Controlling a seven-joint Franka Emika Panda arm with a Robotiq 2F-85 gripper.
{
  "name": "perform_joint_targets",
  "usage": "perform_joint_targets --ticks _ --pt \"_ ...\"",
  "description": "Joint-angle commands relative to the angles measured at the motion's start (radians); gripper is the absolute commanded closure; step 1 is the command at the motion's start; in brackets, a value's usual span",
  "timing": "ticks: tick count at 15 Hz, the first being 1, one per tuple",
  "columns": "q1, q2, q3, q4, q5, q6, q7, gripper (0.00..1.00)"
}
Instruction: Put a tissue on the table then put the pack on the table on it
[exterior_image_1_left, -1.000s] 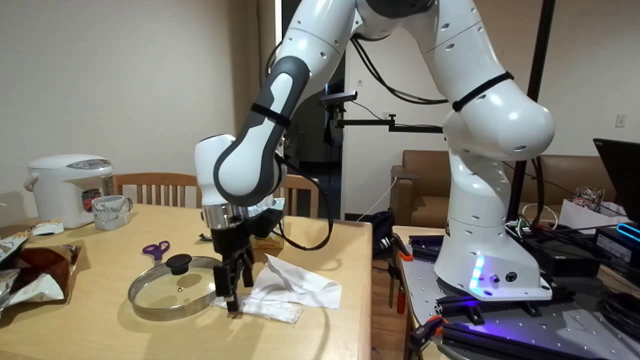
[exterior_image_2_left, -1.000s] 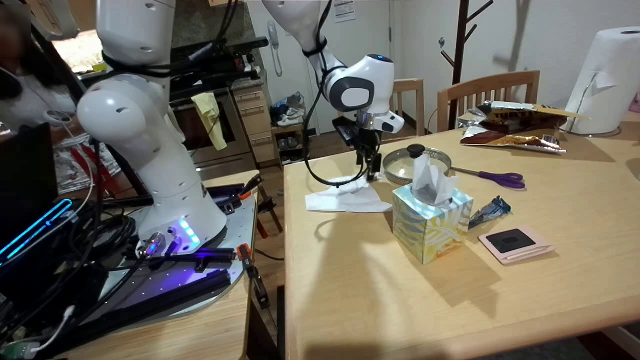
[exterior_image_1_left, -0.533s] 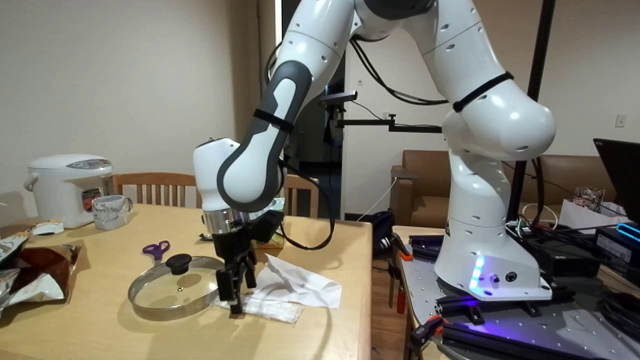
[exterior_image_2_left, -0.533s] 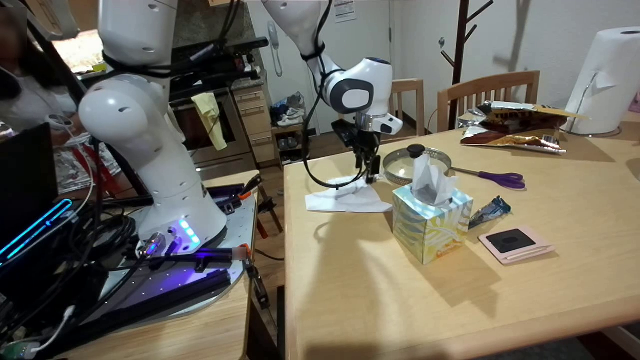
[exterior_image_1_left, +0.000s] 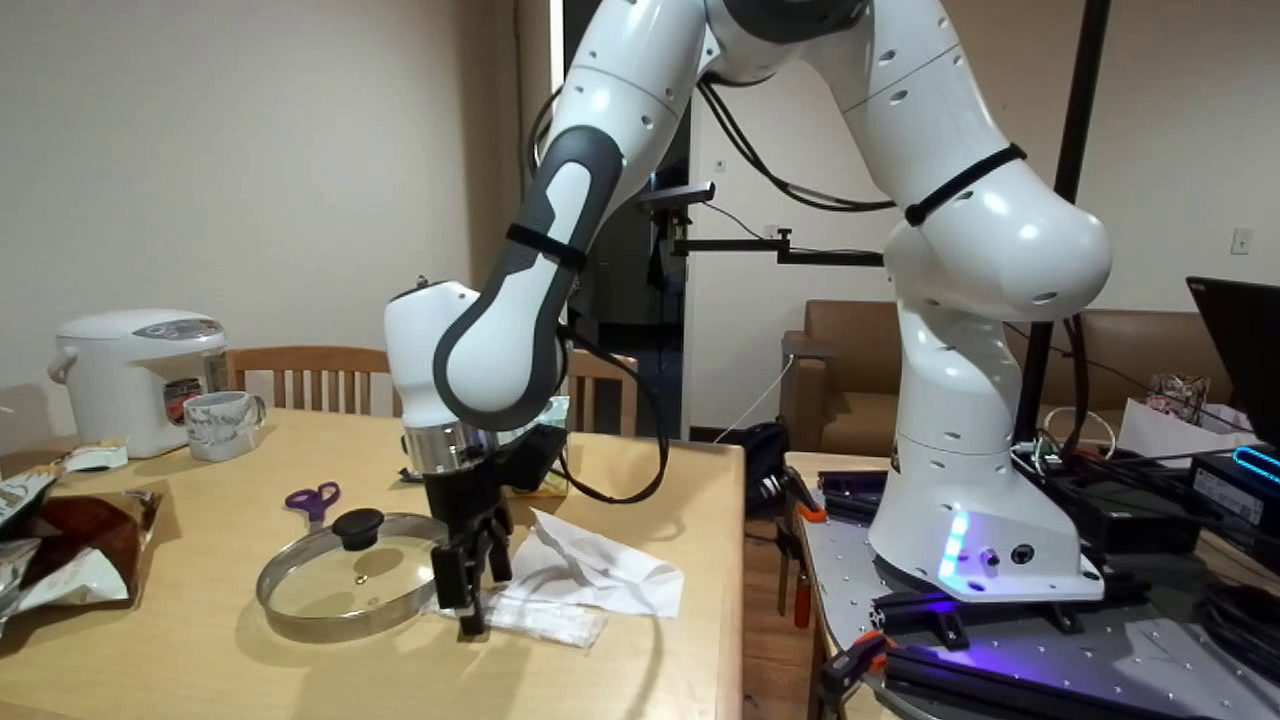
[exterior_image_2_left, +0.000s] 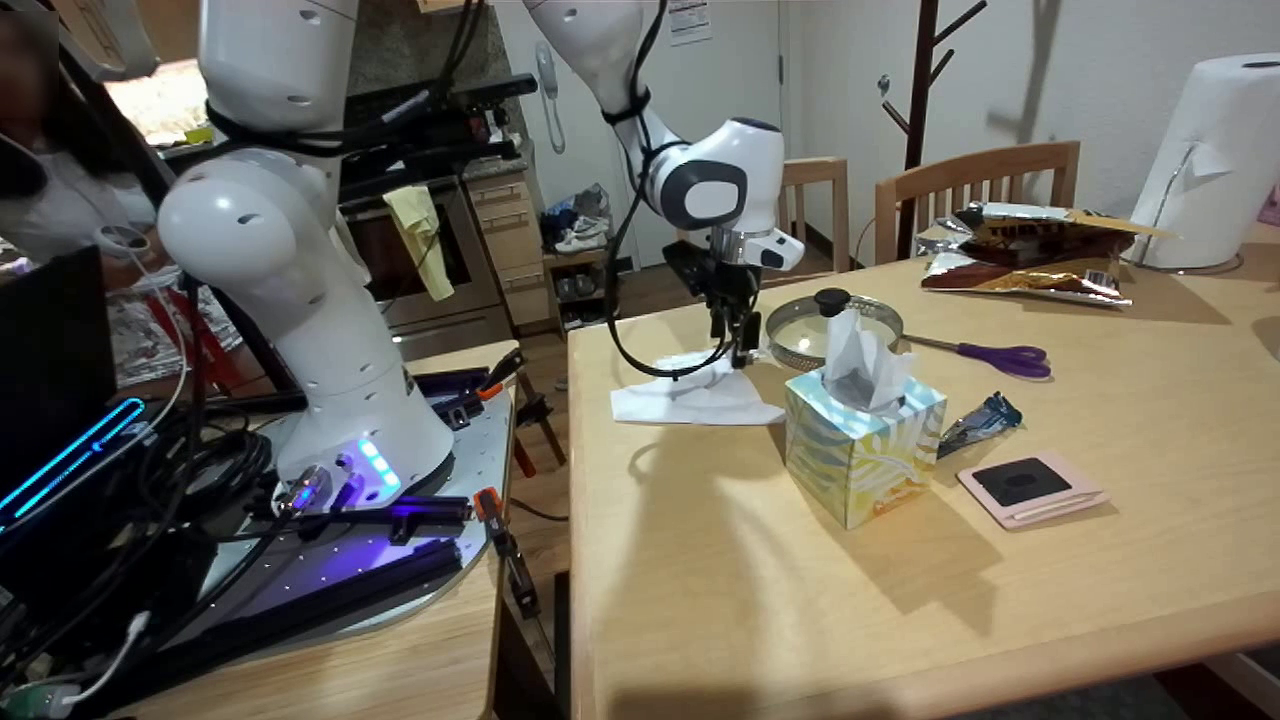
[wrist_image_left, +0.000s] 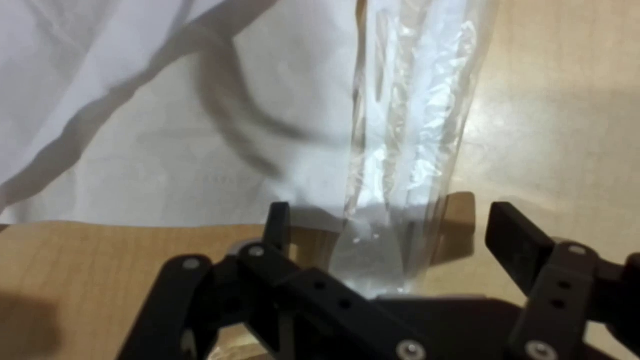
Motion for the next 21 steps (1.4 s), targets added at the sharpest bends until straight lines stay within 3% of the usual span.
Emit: perform_joint_targets --ticks 1,6,13,21 --pt "-0.006 0.007 0.014 0.005 -0.007 0.017 0.027 0.19" --pt "-0.014 0.016 0.025 0.005 0.004 0.031 0.018 0.55" --pt "-0.017 0.0 0.027 -0.007 0.004 0.047 0.02 0.95" --pt "-0.019 -0.062 0.001 -0.047 -0.007 0.086 0.043 0.95"
